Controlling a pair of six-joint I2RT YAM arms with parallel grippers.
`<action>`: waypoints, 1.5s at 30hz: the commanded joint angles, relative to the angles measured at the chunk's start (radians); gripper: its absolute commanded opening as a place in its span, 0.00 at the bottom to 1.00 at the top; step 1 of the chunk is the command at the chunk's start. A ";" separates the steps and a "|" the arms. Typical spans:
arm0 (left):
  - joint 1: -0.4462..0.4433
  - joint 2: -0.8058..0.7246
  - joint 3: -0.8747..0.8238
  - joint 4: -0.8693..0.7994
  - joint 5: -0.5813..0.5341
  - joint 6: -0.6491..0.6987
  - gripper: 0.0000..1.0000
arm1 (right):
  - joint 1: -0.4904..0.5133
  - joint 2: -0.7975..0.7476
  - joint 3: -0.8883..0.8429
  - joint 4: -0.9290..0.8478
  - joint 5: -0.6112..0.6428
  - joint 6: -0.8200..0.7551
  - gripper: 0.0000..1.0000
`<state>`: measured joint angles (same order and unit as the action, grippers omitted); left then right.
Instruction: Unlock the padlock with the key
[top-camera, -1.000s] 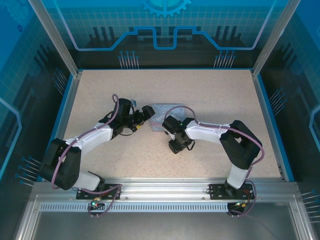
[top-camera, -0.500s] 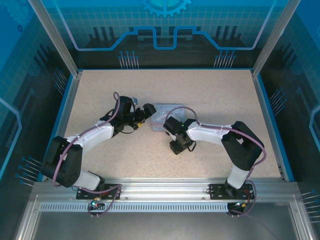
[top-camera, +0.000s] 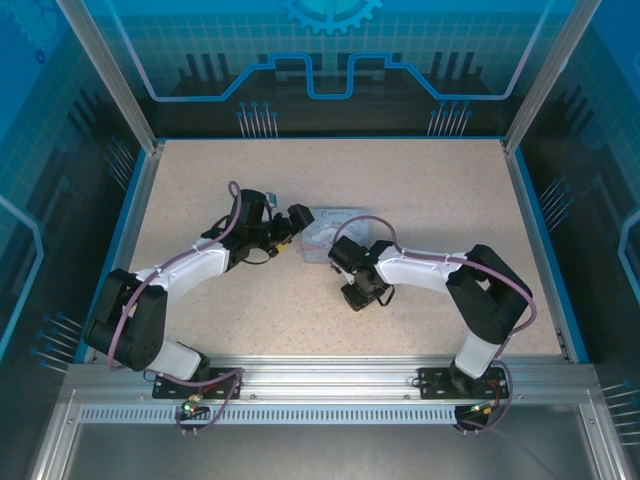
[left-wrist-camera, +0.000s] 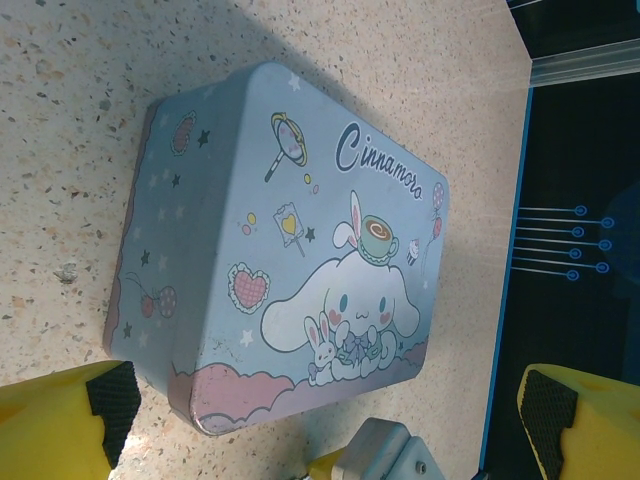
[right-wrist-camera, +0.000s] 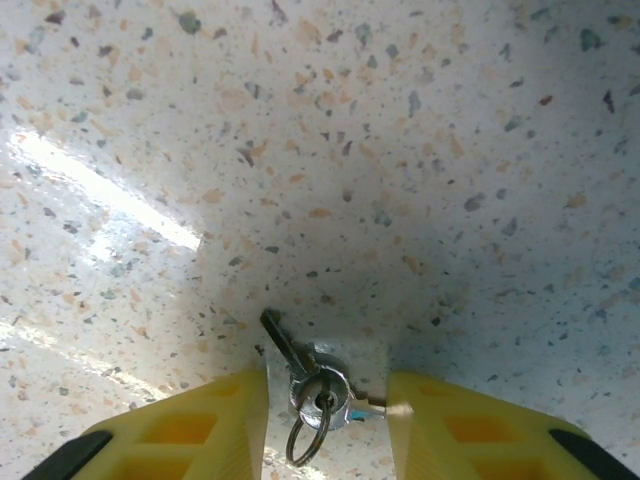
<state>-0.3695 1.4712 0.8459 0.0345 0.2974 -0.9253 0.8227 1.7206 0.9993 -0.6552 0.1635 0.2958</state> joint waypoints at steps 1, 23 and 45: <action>-0.002 -0.020 0.007 0.005 0.026 0.003 0.99 | 0.022 0.026 0.006 -0.038 -0.008 0.018 0.34; 0.000 -0.029 0.006 0.020 0.035 -0.002 0.99 | 0.066 0.082 0.087 -0.073 -0.002 0.167 0.18; 0.000 -0.047 -0.004 0.021 0.034 -0.004 0.99 | 0.084 -0.056 0.005 -0.075 0.016 0.269 0.51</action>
<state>-0.3695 1.4597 0.8459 0.0360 0.3119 -0.9257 0.8833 1.6615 1.0130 -0.7177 0.1799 0.5301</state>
